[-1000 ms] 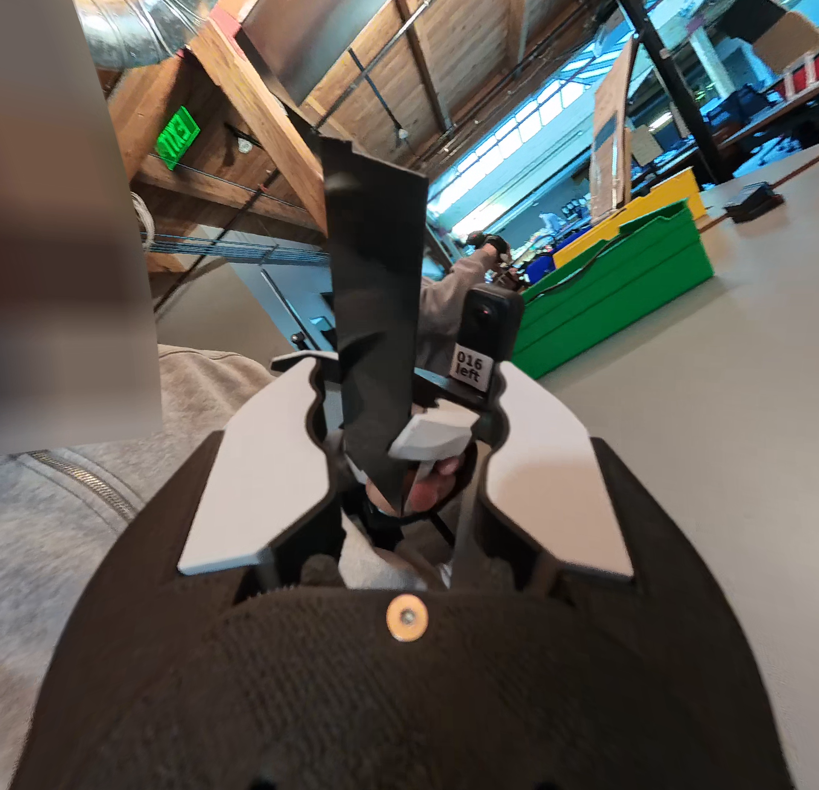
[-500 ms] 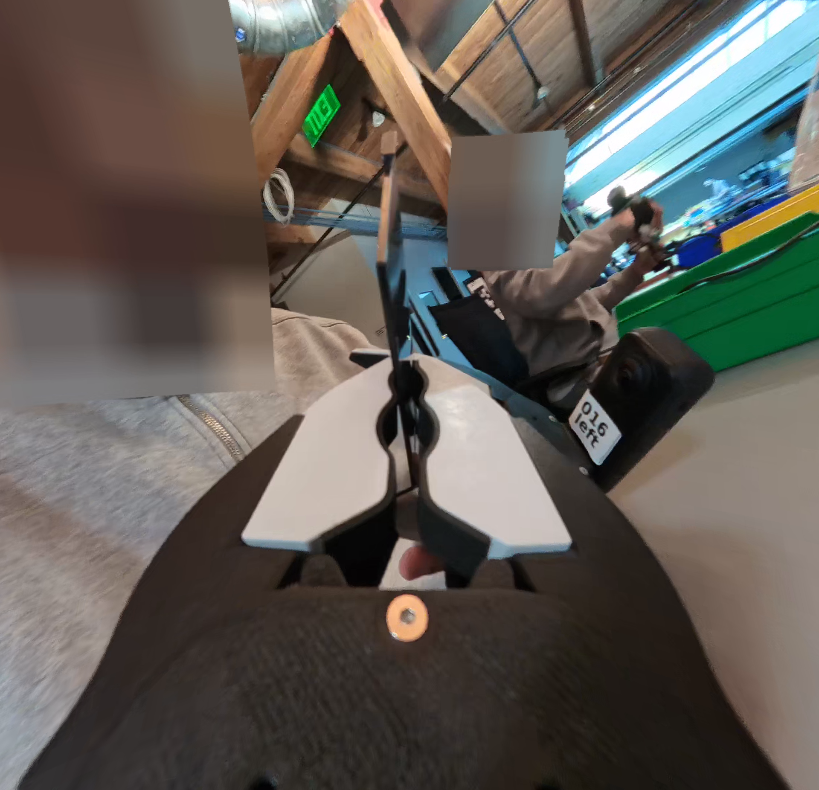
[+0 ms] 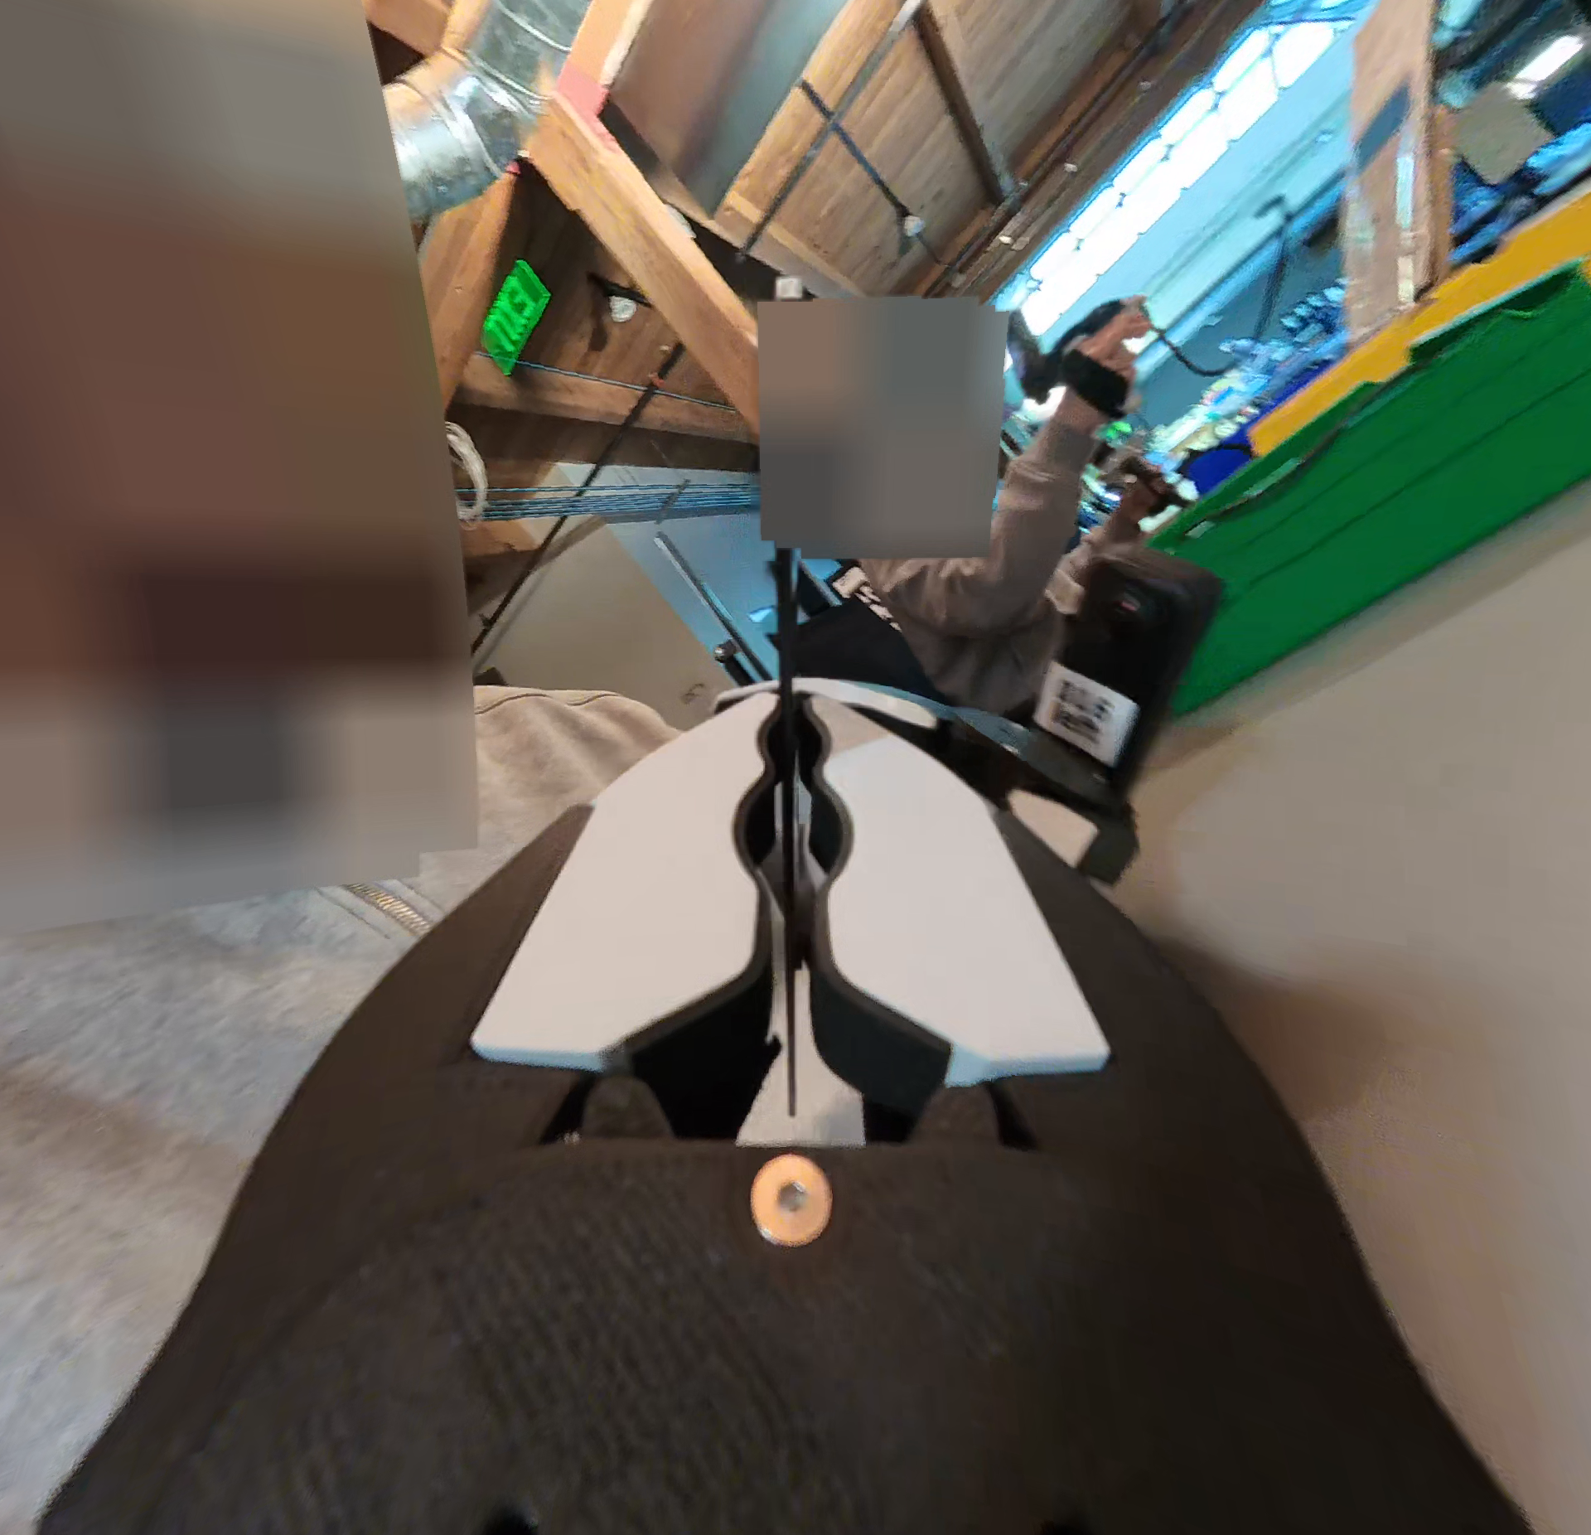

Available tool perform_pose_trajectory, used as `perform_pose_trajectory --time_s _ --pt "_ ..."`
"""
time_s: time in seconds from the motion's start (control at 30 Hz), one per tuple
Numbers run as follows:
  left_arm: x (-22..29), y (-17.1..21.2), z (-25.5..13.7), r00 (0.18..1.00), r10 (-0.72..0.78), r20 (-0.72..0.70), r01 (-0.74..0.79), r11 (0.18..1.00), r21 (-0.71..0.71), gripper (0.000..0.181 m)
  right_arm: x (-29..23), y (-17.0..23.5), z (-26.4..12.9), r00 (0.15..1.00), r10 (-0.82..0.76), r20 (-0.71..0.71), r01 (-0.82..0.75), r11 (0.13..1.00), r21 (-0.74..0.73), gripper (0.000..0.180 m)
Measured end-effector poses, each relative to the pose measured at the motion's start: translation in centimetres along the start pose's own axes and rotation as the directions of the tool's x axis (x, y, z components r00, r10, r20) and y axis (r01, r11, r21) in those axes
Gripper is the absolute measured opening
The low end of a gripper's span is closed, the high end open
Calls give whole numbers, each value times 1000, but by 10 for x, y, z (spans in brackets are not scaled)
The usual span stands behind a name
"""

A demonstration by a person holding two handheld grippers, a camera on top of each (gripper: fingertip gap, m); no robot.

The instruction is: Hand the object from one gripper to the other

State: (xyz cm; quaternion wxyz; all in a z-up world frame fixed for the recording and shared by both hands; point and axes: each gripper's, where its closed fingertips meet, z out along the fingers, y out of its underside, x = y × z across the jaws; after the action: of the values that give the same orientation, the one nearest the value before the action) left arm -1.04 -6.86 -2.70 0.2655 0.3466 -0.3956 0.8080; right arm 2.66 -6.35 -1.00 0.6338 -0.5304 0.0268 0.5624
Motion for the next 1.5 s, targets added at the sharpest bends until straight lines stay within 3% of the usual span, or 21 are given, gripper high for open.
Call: perform_pose_trajectory --time_s 0.03,0.17,0.3,0.4,0.5,0.63,0.8,0.93,1.0,1.07,1.17,1.23,1.43,1.5 --pt "-5 0 -2 996 62 63 -61 998 -20 85 5 0 -3 1000 2 -30 -2 1000 -6 2" --pt "-27 -1 -14 920 279 275 -245 958 -149 66 23 -1 -12 989 -7 -147 3 1000 -22 2" --pt "-46 6 -23 824 409 392 -310 905 -292 45 33 5 -12 974 -33 -222 19 998 -65 2" --pt "-56 16 -26 804 429 412 -286 886 -364 31 37 13 -8 966 -64 -252 36 993 -115 2" --pt "-58 25 -26 823 411 391 -252 883 -397 5 40 22 -5 954 -108 -280 59 982 -177 2" --pt "-60 26 -27 823 403 401 -238 885 -400 4 42 23 -4 946 -144 -291 88 977 -197 2" --pt "-59 15 -29 816 399 418 -258 899 -354 4 39 5 -6 952 -126 -280 111 992 -66 43" --pt "-56 4 -34 829 360 427 -254 924 -286 4 43 -14 -17 918 -198 -343 211 977 1 68" --pt "-56 -1 -37 844 322 429 -233 940 -248 4 43 -24 -22 864 -316 -392 336 942 -18 88" --pt "-57 -5 -40 859 280 429 -207 955 -211 4 41 -29 -25 748 -508 -427 512 851 -115 107" --pt "-56 -10 -43 887 211 411 -161 975 -153 4 36 -26 -24 498 -780 -379 717 616 -327 133" --pt "-54 -14 -45 903 167 396 -133 985 -114 4 36 -16 -21 383 -871 -309 760 487 -431 142" --pt "-49 -18 -47 937 81 339 -67 996 -55 3 49 10 -13 391 -892 -228 729 452 -514 145" --pt "-48 -19 -48 936 93 340 -81 995 -50 3 52 18 -13 464 -858 -220 692 507 -515 137"
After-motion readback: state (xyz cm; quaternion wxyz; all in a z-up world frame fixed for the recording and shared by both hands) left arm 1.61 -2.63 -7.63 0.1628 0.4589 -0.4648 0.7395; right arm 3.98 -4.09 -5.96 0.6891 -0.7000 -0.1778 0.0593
